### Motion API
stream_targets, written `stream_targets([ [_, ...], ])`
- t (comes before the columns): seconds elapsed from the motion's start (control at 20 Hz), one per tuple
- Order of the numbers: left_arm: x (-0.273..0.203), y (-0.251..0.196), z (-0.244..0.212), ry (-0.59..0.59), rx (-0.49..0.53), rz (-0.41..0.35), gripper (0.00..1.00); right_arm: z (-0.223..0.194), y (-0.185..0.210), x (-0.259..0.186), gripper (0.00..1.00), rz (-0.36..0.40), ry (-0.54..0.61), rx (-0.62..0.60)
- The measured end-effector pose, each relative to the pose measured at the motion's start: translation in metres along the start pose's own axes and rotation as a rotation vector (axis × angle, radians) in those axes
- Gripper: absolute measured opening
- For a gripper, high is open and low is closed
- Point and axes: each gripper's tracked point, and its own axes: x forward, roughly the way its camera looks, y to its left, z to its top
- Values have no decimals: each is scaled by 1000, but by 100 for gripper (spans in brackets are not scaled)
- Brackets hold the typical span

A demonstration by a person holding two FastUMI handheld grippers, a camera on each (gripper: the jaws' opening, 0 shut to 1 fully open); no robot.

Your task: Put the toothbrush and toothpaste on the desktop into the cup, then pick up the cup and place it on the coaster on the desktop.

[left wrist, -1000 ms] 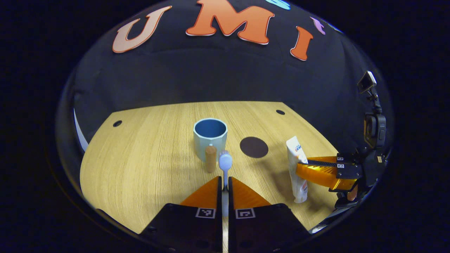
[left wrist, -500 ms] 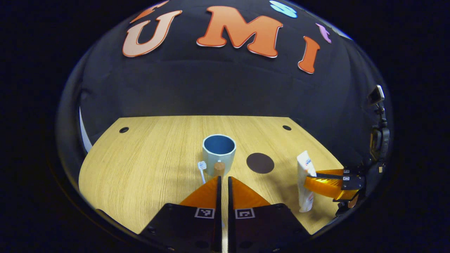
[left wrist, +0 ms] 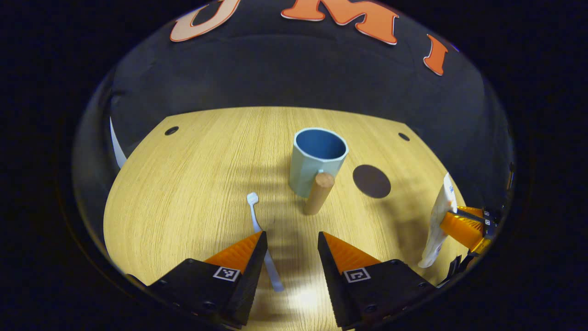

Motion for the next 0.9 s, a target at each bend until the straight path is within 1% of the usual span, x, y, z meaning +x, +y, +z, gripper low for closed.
stream_targets([
  [0.1, 9, 16, -6, 59, 3, 67, 67, -1, -1, 1, 14, -1, 5, 0],
  [0.2, 18, 30, -8, 102, -9, 100, 67, -1, -2, 0, 14, -3, 6, -10],
  [0.35, 44, 37, -19, 159, 0, 158, 67, 1, -5, -3, 14, -1, 8, -23],
  [0.5, 55, 33, -4, 184, 15, 182, 66, 3, -5, -4, 14, 7, 6, -16],
  [0.6, 64, 37, -7, 200, 25, 190, 61, 4, -5, -4, 14, 5, 5, -13],
  [0.7, 65, 36, -4, 216, 33, 194, 60, 3, -5, -4, 14, -2, 8, -8],
  [0.75, 67, 39, -2, 221, 36, 205, 58, 3, -6, -4, 14, -8, 9, -1],
  [0.8, 70, 39, -1, 225, 36, 205, 53, 4, -6, -3, 14, -12, 9, 3],
  [0.85, 70, 41, -5, 234, 33, 212, 43, 4, -6, -3, 14, -17, 8, 11],
  [0.9, 73, 44, -5, 241, 33, 219, 37, 4, -5, -3, 14, -18, 9, 17],
])
